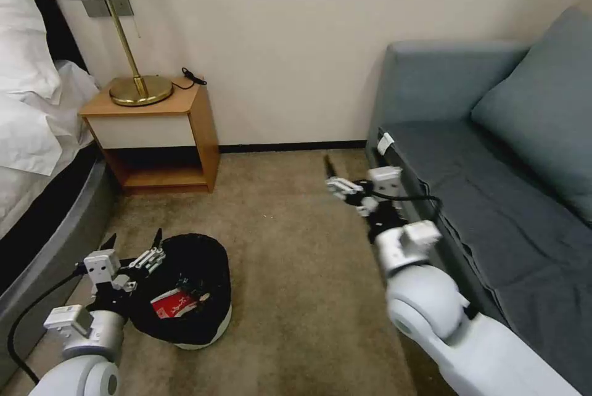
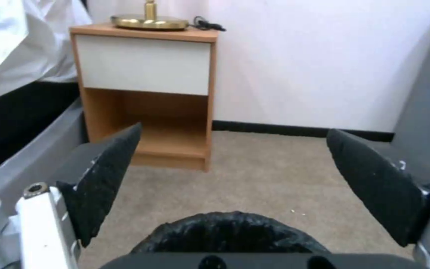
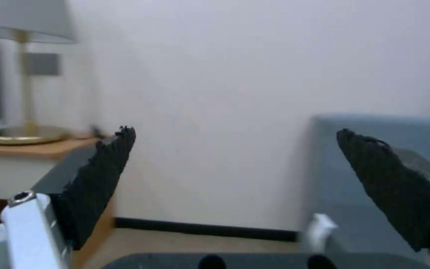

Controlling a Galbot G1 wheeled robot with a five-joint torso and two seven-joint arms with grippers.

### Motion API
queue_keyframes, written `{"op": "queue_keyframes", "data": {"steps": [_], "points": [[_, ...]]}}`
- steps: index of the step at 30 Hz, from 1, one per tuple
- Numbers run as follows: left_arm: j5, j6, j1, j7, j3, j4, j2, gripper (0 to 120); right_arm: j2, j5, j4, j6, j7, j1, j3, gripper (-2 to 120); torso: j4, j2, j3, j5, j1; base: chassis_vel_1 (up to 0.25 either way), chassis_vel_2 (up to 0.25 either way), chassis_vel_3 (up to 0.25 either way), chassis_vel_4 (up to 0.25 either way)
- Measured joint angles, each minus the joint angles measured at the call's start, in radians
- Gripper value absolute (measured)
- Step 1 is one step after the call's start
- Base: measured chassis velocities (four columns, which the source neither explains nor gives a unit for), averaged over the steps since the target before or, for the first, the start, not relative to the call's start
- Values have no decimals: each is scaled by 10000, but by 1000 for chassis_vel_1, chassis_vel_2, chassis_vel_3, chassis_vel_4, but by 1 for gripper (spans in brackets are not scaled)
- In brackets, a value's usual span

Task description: Pick up the trash bin, then pick up the garbage on the floor and place it into the trash bin.

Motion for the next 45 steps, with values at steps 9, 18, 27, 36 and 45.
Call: {"op": "queue_keyframes", "data": {"steps": [9, 18, 27, 36, 45], "points": [[414, -375, 213, 83, 312, -130, 115, 100, 1962, -1919, 760, 245, -247, -2864, 1000, 100, 0, 0, -1, 0, -1, 0, 0, 0, 0], [685, -880, 310, 205, 549, -132, 179, 100, 2982, -2910, 751, 1127, -718, -4199, 1240, 100, 1, 0, 0, -1, 0, 0, 0, 0, 0], [827, -1307, 515, 33, 809, -31, 239, 100, 3311, -3392, 675, 1533, -916, -4750, 1320, 100, 1, -1, 0, 0, 0, 0, 0, 0, 0], [890, -1381, 524, -138, 964, 54, 267, 100, 3509, -3468, 454, 1609, -933, -4732, 1155, 100, 2, -2, 0, 0, 0, 0, 0, 0, 0], [935, -1360, 490, -161, 1025, 100, 250, 100, 3526, -3441, 394, 1591, -912, -4723, 1124, 100, 1, -1, 1, 0, 0, 0, 0, 0, 0]]}}
